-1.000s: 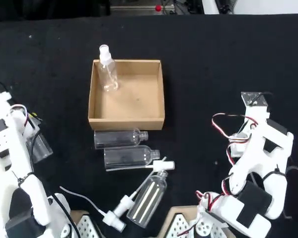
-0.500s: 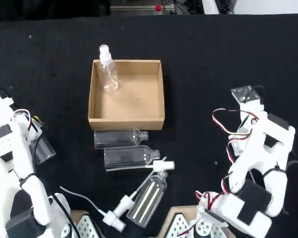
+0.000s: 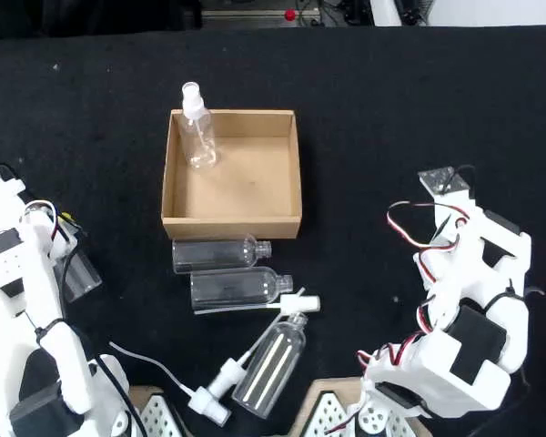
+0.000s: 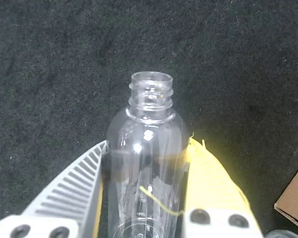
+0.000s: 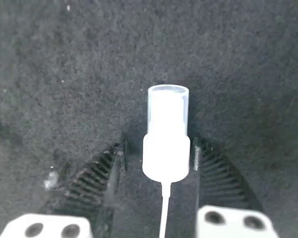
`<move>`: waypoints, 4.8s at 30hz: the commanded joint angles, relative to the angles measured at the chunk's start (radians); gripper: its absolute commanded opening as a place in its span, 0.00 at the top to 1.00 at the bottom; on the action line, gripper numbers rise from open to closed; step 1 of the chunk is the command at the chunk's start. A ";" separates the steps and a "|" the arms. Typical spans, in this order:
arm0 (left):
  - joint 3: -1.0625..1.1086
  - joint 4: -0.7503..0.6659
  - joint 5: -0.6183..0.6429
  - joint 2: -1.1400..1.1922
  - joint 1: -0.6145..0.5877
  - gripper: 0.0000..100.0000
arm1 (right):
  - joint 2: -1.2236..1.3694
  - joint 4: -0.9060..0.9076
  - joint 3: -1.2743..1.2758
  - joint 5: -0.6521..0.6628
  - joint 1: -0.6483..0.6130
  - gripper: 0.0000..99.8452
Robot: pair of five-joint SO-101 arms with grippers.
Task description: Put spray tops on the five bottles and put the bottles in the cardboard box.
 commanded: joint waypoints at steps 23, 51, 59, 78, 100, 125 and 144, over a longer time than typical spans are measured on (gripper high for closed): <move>0.027 0.074 0.005 -0.592 0.237 0.97 | -0.638 0.368 -0.372 -0.348 -0.117 0.99; 0.639 -0.253 0.005 -1.315 0.757 0.97 | -0.932 -0.301 -0.392 -0.891 -0.999 0.99; 0.650 -0.310 0.008 -1.318 0.895 0.97 | -0.937 -0.328 -0.378 -0.893 -1.000 0.99; 0.825 -0.687 0.003 -1.315 0.911 0.97 | -0.938 -0.462 -0.443 -1.086 -0.999 0.99; 0.825 -0.681 -0.002 -1.310 1.006 0.97 | -1.009 -0.601 -0.219 -0.991 -1.119 0.99; 0.825 -0.681 0.005 -1.315 1.007 0.97 | -0.881 -0.500 -0.320 -0.904 -1.206 0.99; 0.825 -0.681 0.002 -1.315 1.007 0.97 | -0.797 -0.181 -0.437 -0.898 -1.287 0.98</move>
